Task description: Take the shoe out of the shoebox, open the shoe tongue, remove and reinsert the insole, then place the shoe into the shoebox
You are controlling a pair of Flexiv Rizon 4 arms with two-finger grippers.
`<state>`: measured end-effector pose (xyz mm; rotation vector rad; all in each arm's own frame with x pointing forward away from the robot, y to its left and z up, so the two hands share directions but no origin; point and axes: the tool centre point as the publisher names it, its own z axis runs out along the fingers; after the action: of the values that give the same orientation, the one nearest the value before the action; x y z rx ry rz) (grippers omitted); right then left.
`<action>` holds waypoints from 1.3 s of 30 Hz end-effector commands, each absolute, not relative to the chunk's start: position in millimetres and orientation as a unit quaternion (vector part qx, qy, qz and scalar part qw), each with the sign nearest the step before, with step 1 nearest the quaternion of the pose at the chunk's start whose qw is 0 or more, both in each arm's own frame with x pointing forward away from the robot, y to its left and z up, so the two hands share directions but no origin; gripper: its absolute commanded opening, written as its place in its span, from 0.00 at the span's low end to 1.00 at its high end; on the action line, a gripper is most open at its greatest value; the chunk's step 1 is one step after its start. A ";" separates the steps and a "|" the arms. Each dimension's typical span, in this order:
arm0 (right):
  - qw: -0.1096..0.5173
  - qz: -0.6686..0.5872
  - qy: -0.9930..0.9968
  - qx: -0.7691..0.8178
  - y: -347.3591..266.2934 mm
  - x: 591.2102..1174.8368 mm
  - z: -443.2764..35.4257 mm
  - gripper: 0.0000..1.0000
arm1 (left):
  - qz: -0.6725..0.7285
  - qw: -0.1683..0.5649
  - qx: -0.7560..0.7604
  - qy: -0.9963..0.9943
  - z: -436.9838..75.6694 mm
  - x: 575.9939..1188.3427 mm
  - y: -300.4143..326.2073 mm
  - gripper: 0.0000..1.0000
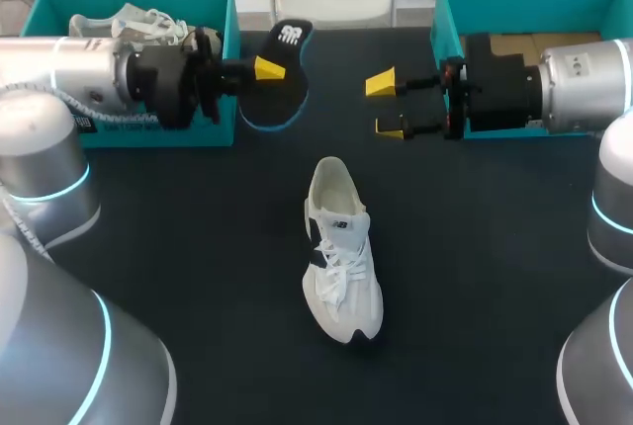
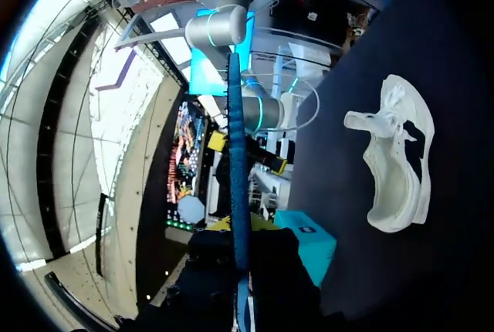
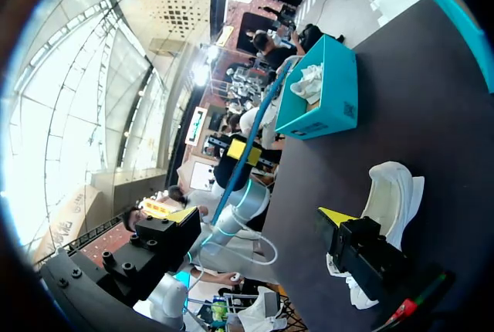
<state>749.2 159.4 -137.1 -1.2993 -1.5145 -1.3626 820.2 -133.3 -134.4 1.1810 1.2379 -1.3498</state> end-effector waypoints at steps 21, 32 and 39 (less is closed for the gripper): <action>0.353 -0.528 -0.585 -0.504 162.1 748.6 -137.6 1.00 | -0.505 0.509 0.497 0.488 -136.5 814.6 -131.7 0.00; 0.401 -0.514 -0.581 -0.487 185.9 767.9 -162.0 1.00 | -0.489 0.531 0.515 0.461 -145.5 808.8 -150.1 0.00; 0.410 -0.510 -0.585 -0.479 196.7 768.8 -168.6 1.00 | -0.475 0.544 0.528 0.447 -151.7 809.1 -167.0 0.00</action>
<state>760.4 183.8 -164.3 -1.2156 -1.4729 -1.2899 806.1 -157.8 -147.6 1.2665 1.0659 -1.1219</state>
